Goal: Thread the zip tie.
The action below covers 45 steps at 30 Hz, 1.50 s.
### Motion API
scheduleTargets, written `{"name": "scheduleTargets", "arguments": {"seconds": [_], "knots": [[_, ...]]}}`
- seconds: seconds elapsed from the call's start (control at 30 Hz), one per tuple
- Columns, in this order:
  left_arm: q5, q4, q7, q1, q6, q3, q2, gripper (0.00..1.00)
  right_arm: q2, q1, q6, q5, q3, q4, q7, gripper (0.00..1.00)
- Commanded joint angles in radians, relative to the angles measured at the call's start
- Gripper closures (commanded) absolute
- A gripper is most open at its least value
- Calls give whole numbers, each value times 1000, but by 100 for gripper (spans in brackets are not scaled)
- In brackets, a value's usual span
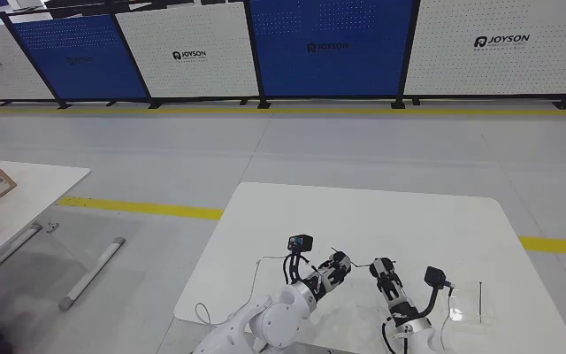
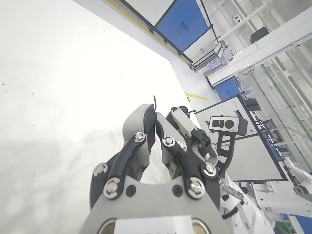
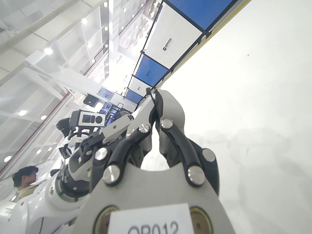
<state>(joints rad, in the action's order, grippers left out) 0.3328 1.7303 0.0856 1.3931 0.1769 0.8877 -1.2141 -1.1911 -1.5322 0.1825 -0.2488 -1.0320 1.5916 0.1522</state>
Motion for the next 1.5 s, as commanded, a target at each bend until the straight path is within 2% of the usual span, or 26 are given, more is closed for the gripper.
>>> {"name": "scheduleTargets", "arguments": {"seconds": [0.0, 0.57, 0.97, 1.1, 1.3, 1.37, 1.47], "knots": [[0, 0, 0, 0, 0, 0, 0, 100, -3, 0, 1, -2, -1, -2, 0, 100], [0, 0, 0, 0, 0, 0, 0, 100, -27, 12, 14, -1, 8, -32, -5, 100], [-1, -1, -1, 0, -1, 0, 0, 100, -27, 11, 14, 1, 7, -30, -6, 100], [-73, -15, -8, 0, -31, 9, -6, 100, -28, -4, 39, 22, -14, -16, -3, 100], [-185, -20, 23, 7, -114, 34, -9, 100, -30, -19, 67, 30, -29, -3, -23, 100], [-200, -26, 39, 7, -133, 42, -8, 100, -33, -16, 66, 24, -24, -4, -25, 100], [-199, -26, 49, 8, -141, 44, -7, 100, -38, -12, 77, 33, -20, -10, -22, 100]]}}
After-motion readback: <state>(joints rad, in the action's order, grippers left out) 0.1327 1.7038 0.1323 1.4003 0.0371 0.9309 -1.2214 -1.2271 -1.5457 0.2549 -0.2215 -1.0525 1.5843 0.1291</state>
